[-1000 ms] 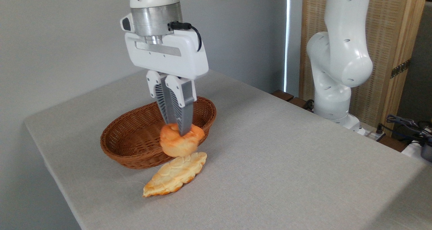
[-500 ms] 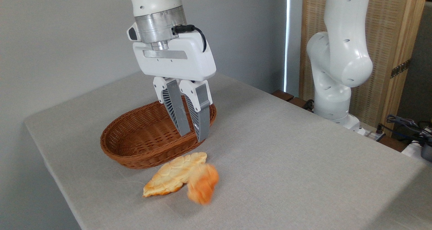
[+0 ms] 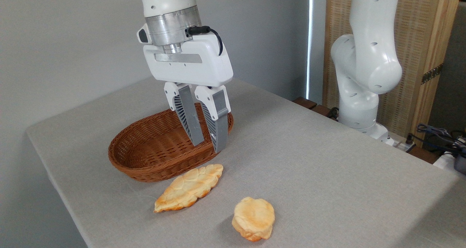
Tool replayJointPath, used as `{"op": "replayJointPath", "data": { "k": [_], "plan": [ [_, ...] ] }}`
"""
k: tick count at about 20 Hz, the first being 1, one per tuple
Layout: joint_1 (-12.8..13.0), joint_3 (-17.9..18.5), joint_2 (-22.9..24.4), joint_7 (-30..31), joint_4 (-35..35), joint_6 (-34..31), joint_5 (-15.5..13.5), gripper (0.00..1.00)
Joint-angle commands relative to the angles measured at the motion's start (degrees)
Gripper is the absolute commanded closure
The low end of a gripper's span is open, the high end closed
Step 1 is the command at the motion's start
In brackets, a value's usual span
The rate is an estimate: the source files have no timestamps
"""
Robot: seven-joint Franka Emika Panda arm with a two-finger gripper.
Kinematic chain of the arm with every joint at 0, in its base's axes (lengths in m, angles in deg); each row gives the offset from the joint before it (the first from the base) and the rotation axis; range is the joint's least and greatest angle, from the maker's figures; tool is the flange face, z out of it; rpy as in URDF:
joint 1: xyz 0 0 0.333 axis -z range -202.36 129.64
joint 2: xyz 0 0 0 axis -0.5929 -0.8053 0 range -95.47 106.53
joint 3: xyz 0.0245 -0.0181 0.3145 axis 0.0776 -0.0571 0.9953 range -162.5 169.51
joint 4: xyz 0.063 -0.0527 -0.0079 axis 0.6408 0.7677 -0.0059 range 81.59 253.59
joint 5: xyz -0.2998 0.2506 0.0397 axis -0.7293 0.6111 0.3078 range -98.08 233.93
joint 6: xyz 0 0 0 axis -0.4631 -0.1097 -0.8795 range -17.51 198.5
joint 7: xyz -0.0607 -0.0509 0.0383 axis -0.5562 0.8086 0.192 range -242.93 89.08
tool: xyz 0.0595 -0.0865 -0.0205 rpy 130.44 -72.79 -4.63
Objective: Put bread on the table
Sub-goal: 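Open the gripper to release the roll onto the table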
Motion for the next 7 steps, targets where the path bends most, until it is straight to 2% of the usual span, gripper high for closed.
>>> {"op": "replayJointPath", "data": {
  "k": [1, 3, 7],
  "plan": [
    [0.42, 0.42, 0.40, -0.57, -0.84, -0.61, -6.97, 0.00],
    [0.33, 0.86, 0.32, -0.57, -0.92, 0.01, -10.77, 0.00],
    [0.33, 1.04, 0.32, -0.66, -0.92, 0.01, -14.38, 0.00]
  ]
}}
